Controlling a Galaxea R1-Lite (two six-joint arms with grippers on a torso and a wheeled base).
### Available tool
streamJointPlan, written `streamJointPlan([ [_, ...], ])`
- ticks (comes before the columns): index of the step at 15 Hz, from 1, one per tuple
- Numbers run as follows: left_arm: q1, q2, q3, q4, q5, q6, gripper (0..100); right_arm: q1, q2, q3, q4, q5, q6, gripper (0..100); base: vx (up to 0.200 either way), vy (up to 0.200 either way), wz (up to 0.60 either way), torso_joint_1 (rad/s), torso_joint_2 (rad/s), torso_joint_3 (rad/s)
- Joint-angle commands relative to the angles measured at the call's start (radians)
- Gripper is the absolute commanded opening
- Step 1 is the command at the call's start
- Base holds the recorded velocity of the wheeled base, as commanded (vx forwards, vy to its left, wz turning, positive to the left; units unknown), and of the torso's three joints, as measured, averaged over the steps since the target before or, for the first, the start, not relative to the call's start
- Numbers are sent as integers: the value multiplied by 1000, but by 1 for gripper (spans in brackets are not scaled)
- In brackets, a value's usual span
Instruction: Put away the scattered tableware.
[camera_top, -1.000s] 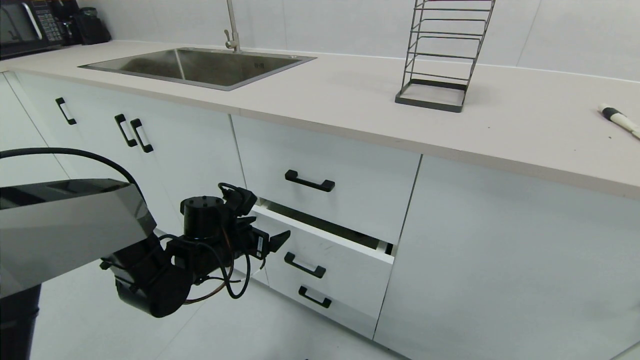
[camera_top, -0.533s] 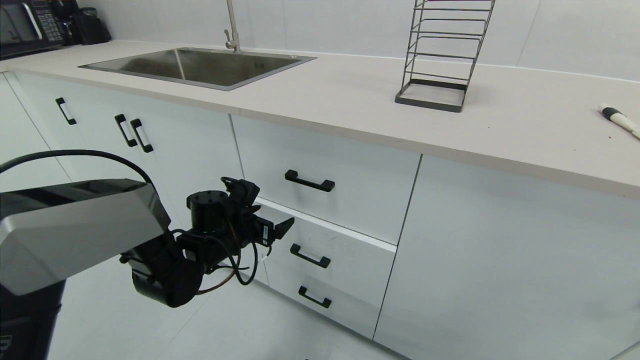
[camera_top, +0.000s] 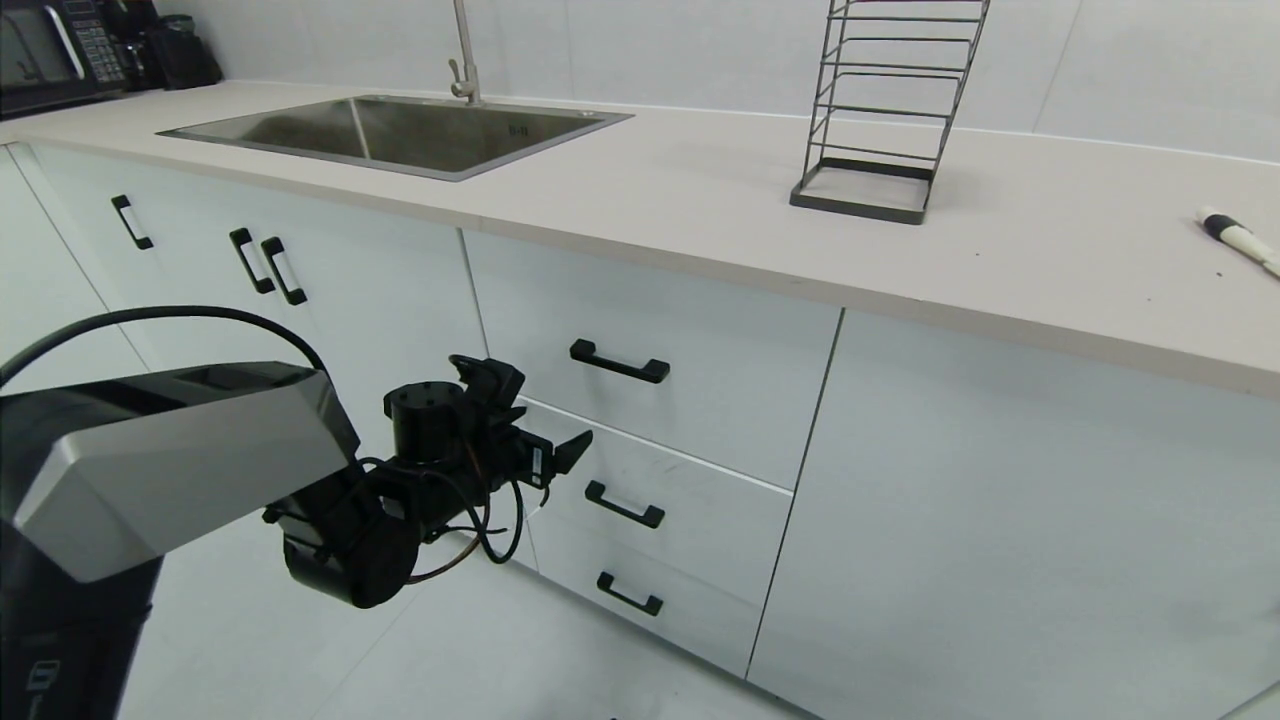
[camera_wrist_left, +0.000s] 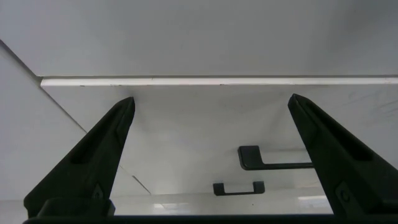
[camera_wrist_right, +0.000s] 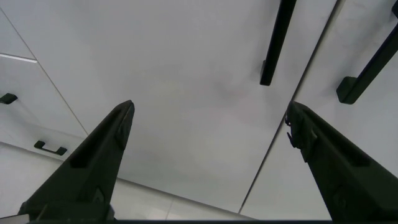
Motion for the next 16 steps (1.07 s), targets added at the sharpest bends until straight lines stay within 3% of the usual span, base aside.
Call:
streamJointPlan([
  [1, -14, -7, 70, -58, 3, -17, 100, 0, 2, 0, 0, 0, 0, 100, 0, 0, 0, 0, 0, 0],
  [4, -51, -88, 229, -197, 6, -43, 100, 0, 2, 0, 0, 0, 0, 100, 0, 0, 0, 0, 0, 0],
  [10, -43, -560, 579, -193, 6, -42, 100, 0, 2, 0, 0, 0, 0, 100, 0, 0, 0, 0, 0, 0],
  [11, -42, -725, 679, -174, 6, -37, 100, 0, 2, 0, 0, 0, 0, 100, 0, 0, 0, 0, 0, 0],
  [13, -29, -915, 769, -138, 6, -34, 100, 0, 2, 0, 0, 0, 0, 100, 0, 0, 0, 0, 0, 0],
  [15, 47, -1133, 817, -56, 8, -33, 100, 0, 2, 0, 0, 0, 0, 100, 0, 0, 0, 0, 0, 0],
  [16, 125, -1295, 817, 22, 6, -45, 100, 0, 2, 0, 0, 0, 0, 100, 0, 0, 0, 0, 0, 0],
])
